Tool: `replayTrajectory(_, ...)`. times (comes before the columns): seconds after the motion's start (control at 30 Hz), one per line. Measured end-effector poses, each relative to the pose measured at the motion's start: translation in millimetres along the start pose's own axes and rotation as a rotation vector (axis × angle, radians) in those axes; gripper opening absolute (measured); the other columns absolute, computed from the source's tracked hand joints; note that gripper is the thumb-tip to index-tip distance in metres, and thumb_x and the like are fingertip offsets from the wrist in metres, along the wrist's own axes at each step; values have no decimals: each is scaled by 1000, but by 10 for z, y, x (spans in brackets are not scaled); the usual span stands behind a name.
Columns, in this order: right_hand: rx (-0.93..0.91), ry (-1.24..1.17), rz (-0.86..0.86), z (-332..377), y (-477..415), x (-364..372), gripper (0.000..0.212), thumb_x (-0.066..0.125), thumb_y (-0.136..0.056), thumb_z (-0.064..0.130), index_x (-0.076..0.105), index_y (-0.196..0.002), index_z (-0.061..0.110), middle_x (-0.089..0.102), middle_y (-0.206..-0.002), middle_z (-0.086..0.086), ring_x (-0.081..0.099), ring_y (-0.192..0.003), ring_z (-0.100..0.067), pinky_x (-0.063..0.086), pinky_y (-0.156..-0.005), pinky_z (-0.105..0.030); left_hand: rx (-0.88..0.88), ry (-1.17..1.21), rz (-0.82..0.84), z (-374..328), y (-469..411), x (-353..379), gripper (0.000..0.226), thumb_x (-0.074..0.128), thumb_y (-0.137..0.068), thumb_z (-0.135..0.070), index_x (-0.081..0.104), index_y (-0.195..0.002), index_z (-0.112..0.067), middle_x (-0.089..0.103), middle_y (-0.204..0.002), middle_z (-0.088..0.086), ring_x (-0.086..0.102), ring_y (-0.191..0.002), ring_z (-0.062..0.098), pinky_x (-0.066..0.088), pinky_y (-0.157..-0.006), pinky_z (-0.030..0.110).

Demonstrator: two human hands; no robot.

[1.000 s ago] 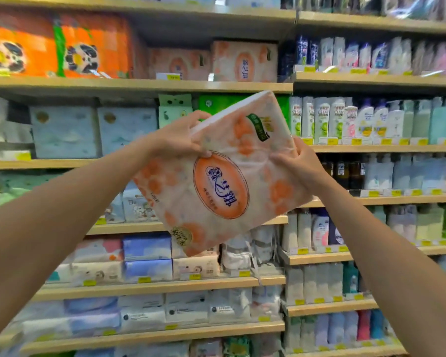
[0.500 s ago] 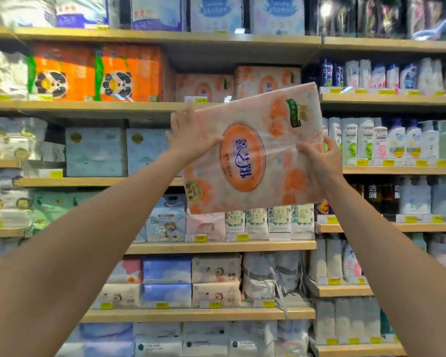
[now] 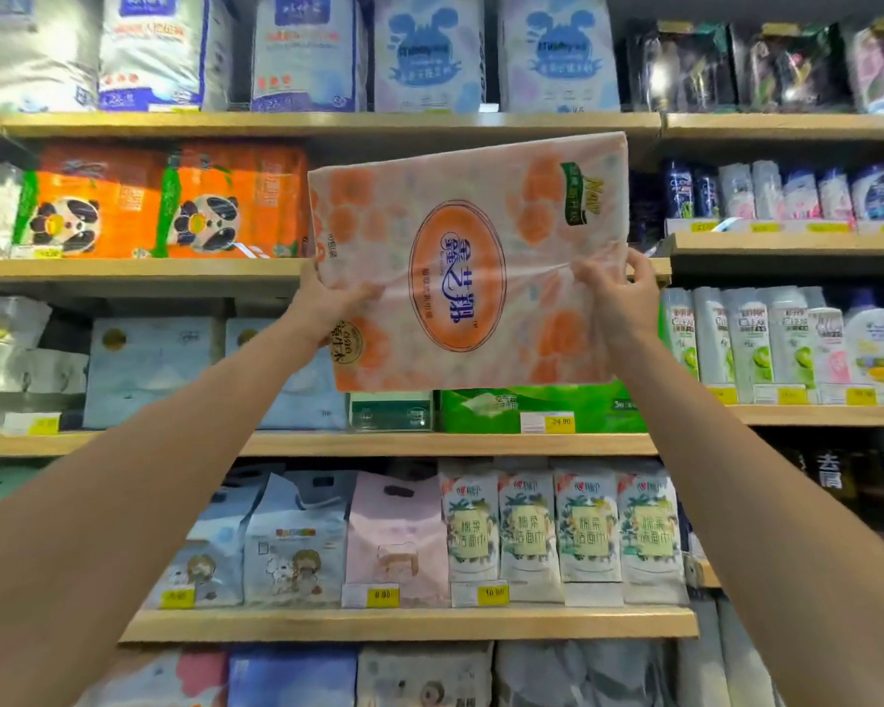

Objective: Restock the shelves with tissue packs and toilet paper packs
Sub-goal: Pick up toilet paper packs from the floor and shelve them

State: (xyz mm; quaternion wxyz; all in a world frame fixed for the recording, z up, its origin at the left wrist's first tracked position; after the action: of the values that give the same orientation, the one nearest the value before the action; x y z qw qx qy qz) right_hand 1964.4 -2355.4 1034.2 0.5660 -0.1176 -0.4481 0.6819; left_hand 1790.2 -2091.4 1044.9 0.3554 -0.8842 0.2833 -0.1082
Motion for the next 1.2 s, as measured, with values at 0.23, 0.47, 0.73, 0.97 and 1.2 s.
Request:
replayTrajectory(0.23, -166, 49, 188, -137, -596, 329, 62, 72, -78, 40, 48, -131, 17, 62, -121, -8, 65, -104, -22, 58, -76, -29, 204, 16, -164, -92, -454, 45, 93, 79, -73, -38, 25, -146, -18, 49, -137, 1, 48, -122, 20, 37, -108, 42)
replayTrajectory(0.47, -207, 180, 187, -402, -1168, 497, 75, 68, -49, 84, 56, -112, 45, 62, -118, -1, 52, -121, -29, 49, -95, -53, 277, 69, -201, -141, -819, 8, 98, 82, -70, -36, 21, -146, -26, 44, -144, 3, 46, -128, 24, 39, -107, 49)
replayTrajectory(0.73, -336, 153, 170, -190, -1142, 859, 38, 69, -74, 52, 56, -107, 38, 64, -109, 9, 60, -108, -19, 50, -95, -49, 364, 85, -220, -182, -1271, -74, 98, 80, -71, -36, 19, -147, -25, 37, -149, 3, 40, -133, 24, 35, -110, 49)
replayTrajectory(0.97, -410, 131, 135, -45, -1339, 1176, 55, 70, -74, 53, 55, -122, 29, 63, -116, 5, 58, -112, -17, 50, -96, -48, 432, 131, -202, -267, -1696, -191, 98, 78, -74, -35, 15, -147, -28, 37, -148, 1, 41, -132, 25, 35, -109, 51)
replayTrajectory(1.2, -485, 82, 93, -14, -1471, 1534, 31, 71, -81, 36, 54, -106, 27, 61, -98, 10, 58, -94, -8, 52, -86, -35, 562, 175, -182, -306, -2075, -323, 87, 76, -79, -29, 17, -142, -19, 43, -139, 1, 46, -121, 17, 44, -99, 39)
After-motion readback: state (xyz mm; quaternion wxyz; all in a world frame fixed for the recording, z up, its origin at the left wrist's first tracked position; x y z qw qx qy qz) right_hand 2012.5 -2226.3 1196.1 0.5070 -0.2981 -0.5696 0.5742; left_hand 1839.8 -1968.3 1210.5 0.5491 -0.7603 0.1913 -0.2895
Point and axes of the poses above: each hand's wrist, its own y-axis away from the middle knuckle, its own x-axis out of the palm, z = x × y, the point moved 2 cm from there along -y, towards the middle knuckle
